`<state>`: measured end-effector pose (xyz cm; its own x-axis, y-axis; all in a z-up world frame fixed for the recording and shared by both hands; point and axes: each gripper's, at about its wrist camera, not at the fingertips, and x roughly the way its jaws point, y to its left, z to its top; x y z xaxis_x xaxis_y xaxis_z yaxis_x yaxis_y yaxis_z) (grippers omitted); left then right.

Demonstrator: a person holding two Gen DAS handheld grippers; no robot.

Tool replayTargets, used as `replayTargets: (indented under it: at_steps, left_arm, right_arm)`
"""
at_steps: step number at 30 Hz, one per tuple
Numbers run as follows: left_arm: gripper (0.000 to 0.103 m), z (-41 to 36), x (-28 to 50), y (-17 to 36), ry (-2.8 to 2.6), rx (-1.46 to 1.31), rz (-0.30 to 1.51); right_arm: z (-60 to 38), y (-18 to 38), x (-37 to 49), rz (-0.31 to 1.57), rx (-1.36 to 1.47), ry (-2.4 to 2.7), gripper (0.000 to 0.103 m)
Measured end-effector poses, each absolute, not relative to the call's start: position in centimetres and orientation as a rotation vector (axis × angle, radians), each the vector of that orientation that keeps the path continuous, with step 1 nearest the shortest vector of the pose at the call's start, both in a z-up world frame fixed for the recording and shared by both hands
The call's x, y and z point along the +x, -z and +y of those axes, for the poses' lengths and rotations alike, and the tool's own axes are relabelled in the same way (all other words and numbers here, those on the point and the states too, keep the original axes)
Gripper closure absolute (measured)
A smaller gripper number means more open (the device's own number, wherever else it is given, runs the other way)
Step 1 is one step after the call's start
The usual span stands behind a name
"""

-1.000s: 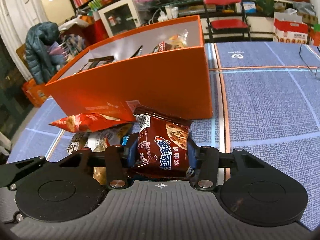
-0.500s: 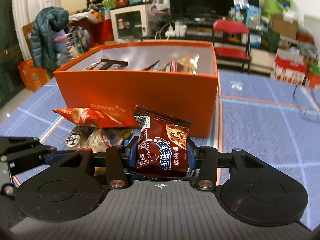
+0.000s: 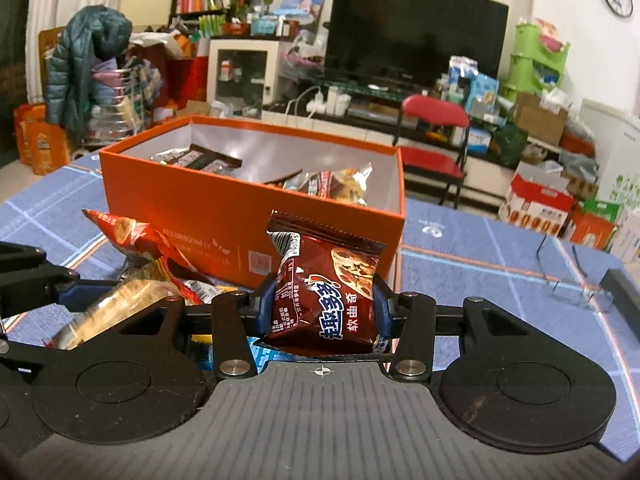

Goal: Organize snacks
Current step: 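Carry both packets over the orange box and open both tools to drop them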

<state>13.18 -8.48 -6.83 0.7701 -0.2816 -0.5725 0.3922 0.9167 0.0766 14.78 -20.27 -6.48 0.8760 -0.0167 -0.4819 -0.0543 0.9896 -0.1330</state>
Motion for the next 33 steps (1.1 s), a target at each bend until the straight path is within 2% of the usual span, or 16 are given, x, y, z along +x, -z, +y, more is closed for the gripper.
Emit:
replayTargets:
  at_steps: [16, 26, 33]
  left_arm:
    - [0.066, -7.5, 11.8, 4.1, 0.361, 0.206, 0.514]
    - [0.066, -6.0, 14.5, 3.5, 0.301, 0.174, 0.606]
    - [0.066, -5.0, 18.8, 0.8, 0.273, 0.136, 0.615]
  right_arm:
    - [-21.1, 4.2, 13.0, 0.448, -0.131, -0.005, 0.071]
    - [-20.7, 2.1, 12.7, 0.433, -0.119, -0.011, 0.071]
    - [-20.0, -0.9, 16.0, 0.428, -0.114, -0.027, 0.071]
